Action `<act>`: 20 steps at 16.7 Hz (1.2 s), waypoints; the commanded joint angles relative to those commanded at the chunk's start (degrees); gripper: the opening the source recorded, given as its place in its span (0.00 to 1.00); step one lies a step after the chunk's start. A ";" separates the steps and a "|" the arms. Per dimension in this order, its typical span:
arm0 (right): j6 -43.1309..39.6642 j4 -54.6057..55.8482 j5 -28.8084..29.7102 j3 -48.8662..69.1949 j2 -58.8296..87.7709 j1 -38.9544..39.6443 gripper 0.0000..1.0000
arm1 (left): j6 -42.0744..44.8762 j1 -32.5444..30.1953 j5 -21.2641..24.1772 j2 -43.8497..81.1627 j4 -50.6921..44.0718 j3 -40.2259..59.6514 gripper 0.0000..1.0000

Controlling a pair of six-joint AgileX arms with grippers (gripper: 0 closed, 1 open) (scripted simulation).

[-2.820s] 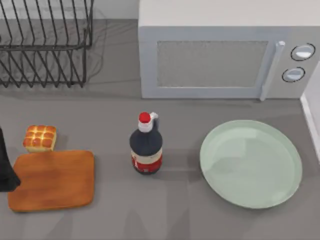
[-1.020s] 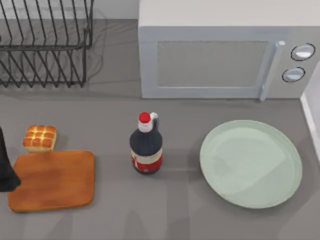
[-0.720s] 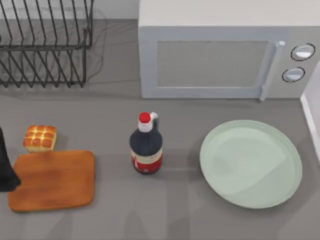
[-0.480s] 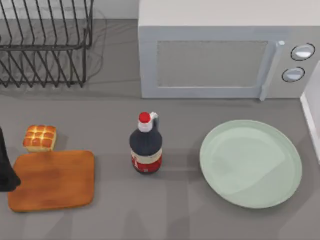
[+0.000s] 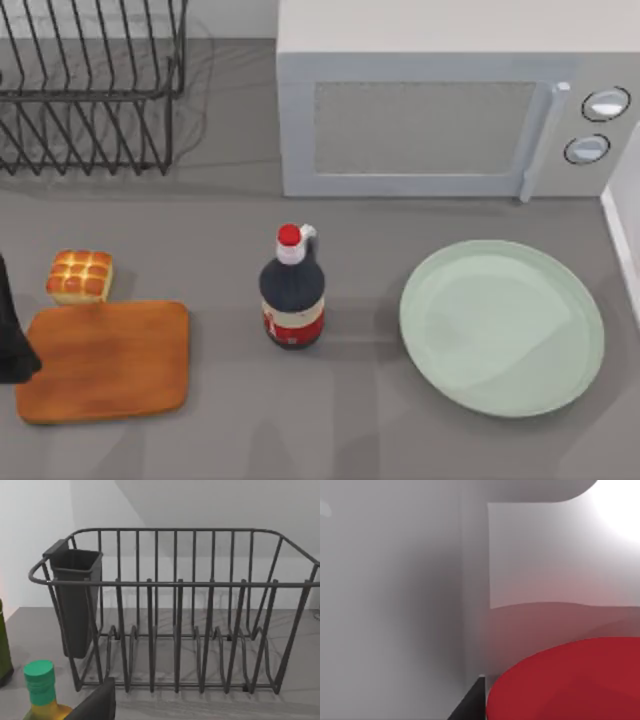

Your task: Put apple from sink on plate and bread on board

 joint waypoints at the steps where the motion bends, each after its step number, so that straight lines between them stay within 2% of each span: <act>1: 0.00 0.00 0.00 0.00 0.00 0.00 0.00 | 0.00 0.00 0.00 0.00 0.00 0.00 1.00; 6: 0.46 -4.17 -0.93 2.13 -5.04 0.08 0.00 | 0.00 0.00 0.00 0.00 0.00 0.00 1.00; 13: 0.33 -19.76 -1.02 7.86 -14.36 0.06 0.00 | 0.00 0.00 0.00 0.00 0.00 0.00 1.00; 20: 1.67 -21.25 -0.84 9.24 -16.21 1.18 0.00 | 0.00 0.00 0.00 0.00 0.00 0.00 1.00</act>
